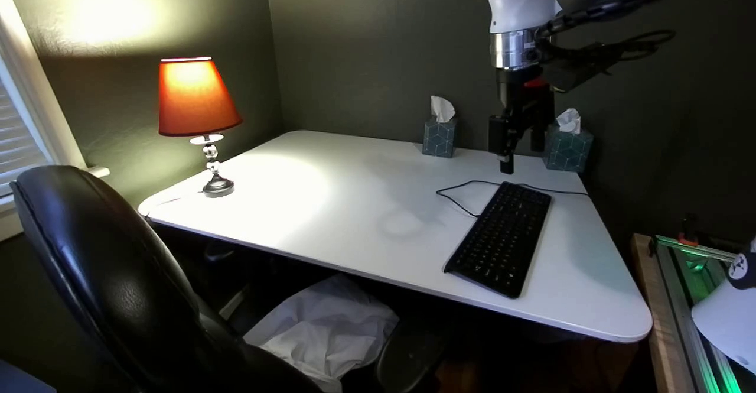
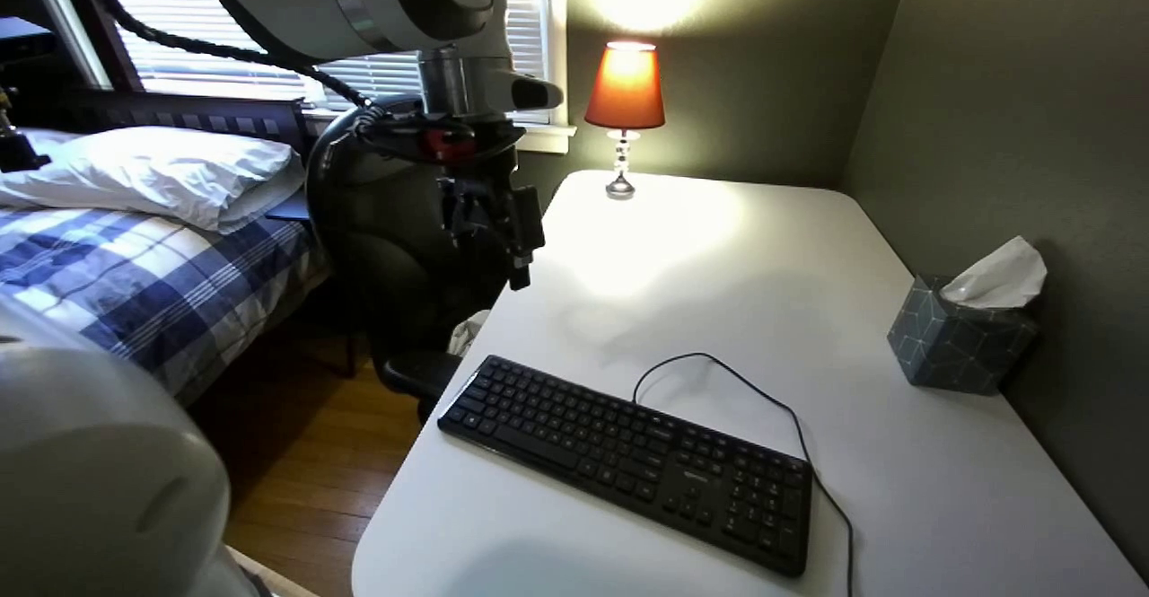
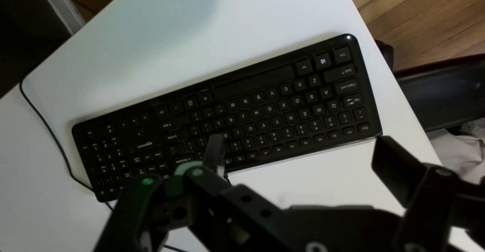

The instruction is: Press a key on the keyboard

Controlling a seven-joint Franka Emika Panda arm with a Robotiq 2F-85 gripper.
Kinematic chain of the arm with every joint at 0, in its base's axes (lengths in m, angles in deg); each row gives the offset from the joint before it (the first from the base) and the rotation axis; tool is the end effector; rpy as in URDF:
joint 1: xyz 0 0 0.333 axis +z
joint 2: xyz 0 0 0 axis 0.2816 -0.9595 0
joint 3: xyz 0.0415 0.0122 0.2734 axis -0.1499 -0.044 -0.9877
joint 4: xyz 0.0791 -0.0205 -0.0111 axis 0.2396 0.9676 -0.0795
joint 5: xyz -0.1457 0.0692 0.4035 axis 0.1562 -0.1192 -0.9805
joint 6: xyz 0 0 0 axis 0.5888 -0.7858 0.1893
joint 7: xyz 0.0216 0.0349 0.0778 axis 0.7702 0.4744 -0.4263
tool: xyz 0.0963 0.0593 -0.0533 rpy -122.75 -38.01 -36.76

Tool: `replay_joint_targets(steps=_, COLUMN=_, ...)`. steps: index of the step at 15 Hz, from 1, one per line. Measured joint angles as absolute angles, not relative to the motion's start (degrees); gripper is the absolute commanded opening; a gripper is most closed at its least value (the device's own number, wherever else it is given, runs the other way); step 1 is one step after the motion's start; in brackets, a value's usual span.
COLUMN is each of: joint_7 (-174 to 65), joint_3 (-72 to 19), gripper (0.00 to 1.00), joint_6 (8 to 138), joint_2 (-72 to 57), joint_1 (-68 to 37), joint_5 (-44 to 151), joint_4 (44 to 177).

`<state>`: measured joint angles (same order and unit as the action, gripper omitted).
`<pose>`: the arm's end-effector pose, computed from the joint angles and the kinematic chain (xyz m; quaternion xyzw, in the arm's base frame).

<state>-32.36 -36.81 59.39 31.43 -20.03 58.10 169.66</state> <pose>0.4226 0.0049 0.2787 0.9783 -0.1779 -0.0547 0.0906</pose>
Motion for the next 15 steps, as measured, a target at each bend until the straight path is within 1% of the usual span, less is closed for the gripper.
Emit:
replay_joint_targets(steps=5, joint_7=-33.7, joint_3=-36.3, gripper=1.0, joint_6=59.4, joint_2=31.0, joint_1=-20.1, joint_5=58.1, joint_4=169.6)
replay_joint_targets(steps=15, joint_7=-51.1, joint_3=-29.8, gripper=1.0, joint_6=61.4, joint_2=24.3, joint_1=-20.9, joint_5=58.1, joint_4=167.2)
